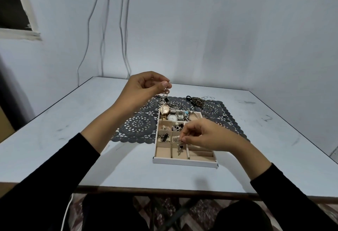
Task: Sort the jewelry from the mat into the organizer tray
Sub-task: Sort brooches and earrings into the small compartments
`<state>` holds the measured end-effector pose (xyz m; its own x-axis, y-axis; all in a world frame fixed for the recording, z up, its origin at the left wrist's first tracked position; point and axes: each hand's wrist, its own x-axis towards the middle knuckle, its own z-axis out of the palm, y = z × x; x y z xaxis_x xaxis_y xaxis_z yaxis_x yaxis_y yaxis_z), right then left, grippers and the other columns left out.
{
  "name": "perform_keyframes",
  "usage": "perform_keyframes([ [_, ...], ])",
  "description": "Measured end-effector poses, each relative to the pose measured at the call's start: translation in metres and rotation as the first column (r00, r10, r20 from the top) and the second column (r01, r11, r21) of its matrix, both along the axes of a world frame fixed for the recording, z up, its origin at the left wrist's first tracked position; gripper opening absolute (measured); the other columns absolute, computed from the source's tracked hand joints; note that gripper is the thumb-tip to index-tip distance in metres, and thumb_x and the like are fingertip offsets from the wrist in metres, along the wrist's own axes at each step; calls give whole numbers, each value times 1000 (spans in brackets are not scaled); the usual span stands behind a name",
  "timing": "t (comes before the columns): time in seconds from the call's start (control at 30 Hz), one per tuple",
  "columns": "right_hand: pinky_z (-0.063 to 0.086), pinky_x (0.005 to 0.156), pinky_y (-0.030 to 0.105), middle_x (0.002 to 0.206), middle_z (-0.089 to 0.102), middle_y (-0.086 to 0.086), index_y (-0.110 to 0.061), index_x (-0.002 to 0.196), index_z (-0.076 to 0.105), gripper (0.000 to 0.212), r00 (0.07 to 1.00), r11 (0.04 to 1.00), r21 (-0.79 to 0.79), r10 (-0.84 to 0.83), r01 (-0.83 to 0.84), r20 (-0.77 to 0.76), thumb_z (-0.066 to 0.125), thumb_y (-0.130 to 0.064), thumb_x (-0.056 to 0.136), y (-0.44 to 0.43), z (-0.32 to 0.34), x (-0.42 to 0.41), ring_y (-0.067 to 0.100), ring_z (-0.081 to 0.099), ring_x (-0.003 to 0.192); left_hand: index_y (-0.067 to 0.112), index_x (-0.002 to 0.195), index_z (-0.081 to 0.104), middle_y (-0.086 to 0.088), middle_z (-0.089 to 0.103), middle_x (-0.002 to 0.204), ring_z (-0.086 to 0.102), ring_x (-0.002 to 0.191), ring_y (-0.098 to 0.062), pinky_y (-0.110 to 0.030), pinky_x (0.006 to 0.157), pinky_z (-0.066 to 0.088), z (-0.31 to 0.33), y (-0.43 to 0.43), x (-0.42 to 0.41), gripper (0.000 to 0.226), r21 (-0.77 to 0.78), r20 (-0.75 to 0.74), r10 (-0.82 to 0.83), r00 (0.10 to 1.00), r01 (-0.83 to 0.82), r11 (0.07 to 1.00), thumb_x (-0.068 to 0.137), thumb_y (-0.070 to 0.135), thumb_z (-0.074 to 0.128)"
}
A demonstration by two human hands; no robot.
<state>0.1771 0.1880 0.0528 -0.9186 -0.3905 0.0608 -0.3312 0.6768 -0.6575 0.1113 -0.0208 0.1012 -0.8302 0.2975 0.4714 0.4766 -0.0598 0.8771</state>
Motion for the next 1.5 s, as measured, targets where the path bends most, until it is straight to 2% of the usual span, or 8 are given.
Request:
perform_keyframes([
  [0.13, 51, 71, 20, 83, 71, -7, -15, 91, 70, 8, 1000, 992, 125, 0, 1, -9, 62, -15, 90, -3, -4, -1, -1, 62, 73, -2, 103, 67, -9, 74, 98, 72, 82, -12, -16, 74, 54, 0, 0, 1, 15, -6, -2, 4, 1000, -4, 1000, 90, 4, 66],
  [0.33, 46, 66, 10, 83, 70, -11, -20, 84, 69, 11, 999, 980, 198, 38, -32, -27, 62, -14, 89, -11, -3, 2, -6, 60, 72, -2, 102, 67, -8, 74, 98, 72, 82, -10, -15, 73, 53, -1, 1, 1, 14, -16, 0, 6, 1000, -6, 1000, 90, 4, 66],
  [0.43, 46, 65, 12, 82, 69, -11, -23, 82, 68, 12, 998, 968, 250, 48, -35, -44, 63, -15, 88, -13, -3, 1, -4, 60, 73, -2, 103, 67, -7, 74, 98, 72, 81, -9, -14, 72, 53, -1, 2, 3, 14, -18, 2, 7, 1000, -7, 1000, 90, 4, 66],
  [0.53, 51, 69, 17, 83, 71, -9, -17, 85, 70, 8, 998, 955, 296, 35, -16, -57, 63, -15, 87, -12, -5, -1, -2, 62, 74, -2, 103, 67, -8, 74, 97, 72, 79, -7, -12, 66, 52, 0, 2, 5, 15, -21, 10, 14, 1000, -14, 1000, 90, 4, 65],
  [0.63, 50, 69, 16, 82, 72, -10, -17, 87, 71, 9, 999, 950, 312, 12, 2, -44, 63, -14, 87, -11, -5, -1, -2, 64, 75, -3, 104, 67, -9, 74, 97, 72, 80, -8, -13, 69, 53, 0, 2, 5, 16, -23, 5, 16, 1000, -15, 1000, 90, 5, 66],
  [0.93, 40, 58, 5, 70, 64, -20, -15, 87, 72, 11, 999, 954, 300, 30, -17, -40, 63, -10, 87, -14, -9, -5, -9, 59, 65, 1, 101, 68, -9, 74, 97, 73, 82, -10, -15, 74, 53, -1, 2, 2, 13, -31, 1, 7, 1000, -7, 999, 89, 5, 67],
  [1.27, 38, 59, 3, 82, 71, -13, -21, 90, 76, 13, 998, 952, 304, 5, 15, -64, 67, -14, 86, -10, -12, -5, -9, 60, 69, 5, 97, 69, -8, 75, 96, 72, 85, -13, -20, 80, 55, -4, 3, 2, 9, -41, 2, 2, 1000, -2, 999, 88, 6, 68],
  [1.5, 41, 66, 11, 85, 72, -12, -30, 95, 75, 14, 996, 997, 74, -31, 37, -82, 69, -21, 87, 6, -10, -5, -1, 60, 79, 7, 95, 70, -4, 76, 94, 72, 85, -12, -19, 78, 55, -4, 3, 4, 7, -37, 0, -5, 1000, 5, 999, 88, 7, 68],
])
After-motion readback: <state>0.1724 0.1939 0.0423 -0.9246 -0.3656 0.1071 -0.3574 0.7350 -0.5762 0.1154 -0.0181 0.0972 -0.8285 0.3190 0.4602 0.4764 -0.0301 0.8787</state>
